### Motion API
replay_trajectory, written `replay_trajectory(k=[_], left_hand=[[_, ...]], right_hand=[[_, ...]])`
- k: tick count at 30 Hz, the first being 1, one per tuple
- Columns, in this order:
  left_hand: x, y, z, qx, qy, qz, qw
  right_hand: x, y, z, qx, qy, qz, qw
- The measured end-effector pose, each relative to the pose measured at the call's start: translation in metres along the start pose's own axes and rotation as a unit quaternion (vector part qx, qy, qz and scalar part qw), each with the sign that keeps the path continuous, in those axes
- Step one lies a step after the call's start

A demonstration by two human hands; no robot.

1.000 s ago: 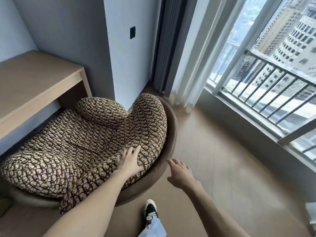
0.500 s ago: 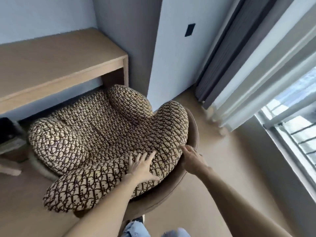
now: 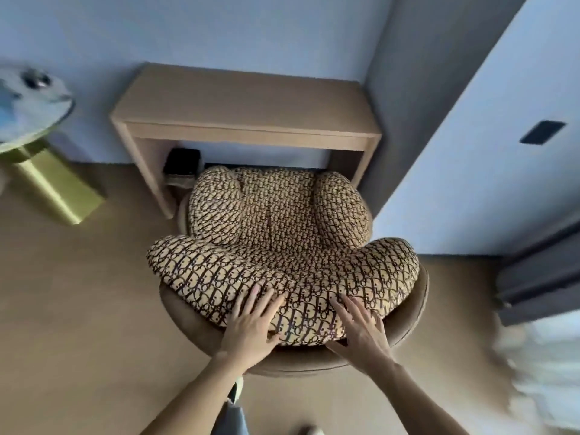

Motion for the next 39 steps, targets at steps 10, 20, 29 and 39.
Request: replay_trajectory(k=[10,20,29,39], left_hand=[[-0.034,0.004,-0.013,0.059,-0.139,-0.091,0.984],[-0.037,0.03,-0.014,0.092,-0.131,-0.162,0.974],[-0.028,0.028,-0.022,0.095,-0.13,-0.192,0.968],[0.033,0.029,-0.014,0.103,-0.13,-0.181,0.97]], right_hand=[[-0.008,-0.001,-0.04,0.013,-0.114,-0.093,0.989],[-0.013,0.024,-0.035,-0.043,-0.107,-0.201,0.973],[-0.003,0.017,-0.052,-0.015,-0.113,-0.264,0.958],[0.062,0.008,-0.06,-0.01,-0.127,-0.291,0.948]])
Point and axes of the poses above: each hand's wrist, its own x-axis towards the middle knuckle, its own y-axis out of the palm, z = x × y, the point moved 9 cm from there along x, towards the middle knuckle, and after that the axes turned 15 degrees about -z, right-handed, at the moved point
